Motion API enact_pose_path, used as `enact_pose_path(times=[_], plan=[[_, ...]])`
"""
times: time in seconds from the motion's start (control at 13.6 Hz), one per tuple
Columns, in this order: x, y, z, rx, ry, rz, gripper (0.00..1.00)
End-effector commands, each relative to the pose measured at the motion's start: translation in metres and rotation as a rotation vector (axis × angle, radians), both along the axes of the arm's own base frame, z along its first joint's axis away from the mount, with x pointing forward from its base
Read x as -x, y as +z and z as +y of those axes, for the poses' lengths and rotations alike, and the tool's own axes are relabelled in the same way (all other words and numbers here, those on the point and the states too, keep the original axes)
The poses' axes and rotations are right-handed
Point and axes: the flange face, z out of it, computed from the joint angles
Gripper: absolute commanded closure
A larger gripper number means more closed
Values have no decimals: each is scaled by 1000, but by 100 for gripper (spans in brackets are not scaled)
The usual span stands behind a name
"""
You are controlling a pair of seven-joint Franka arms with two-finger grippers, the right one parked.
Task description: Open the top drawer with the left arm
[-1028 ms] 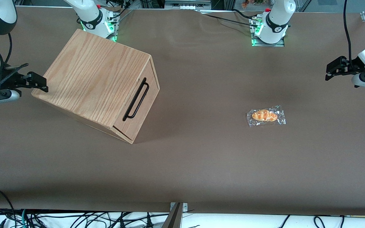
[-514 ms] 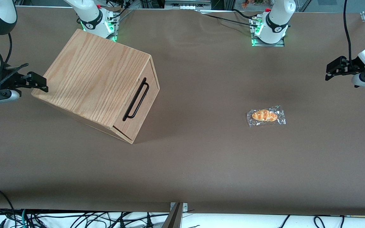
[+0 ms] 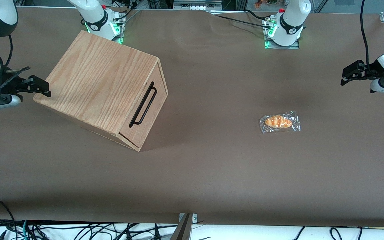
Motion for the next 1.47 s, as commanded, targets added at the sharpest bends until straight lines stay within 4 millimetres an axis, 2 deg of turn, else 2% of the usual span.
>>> enact_pose_path(times=[0.0, 0.15, 0.22, 0.44, 0.73, 0.95, 1.18, 1.4], plan=[[-7, -18, -1, 72, 0, 38, 0], [-13, -37, -10, 135, 4, 88, 0], [-16, -46, -21, 153, -9, 108, 0], [-28, -83, -67, 272, -45, 181, 0], [-29, -118, -178, 430, -67, 283, 0], [-32, -129, -269, 490, -36, 268, 0], [-15, -142, -369, 482, 38, 187, 0], [-7, -162, -439, 511, 130, 115, 0]])
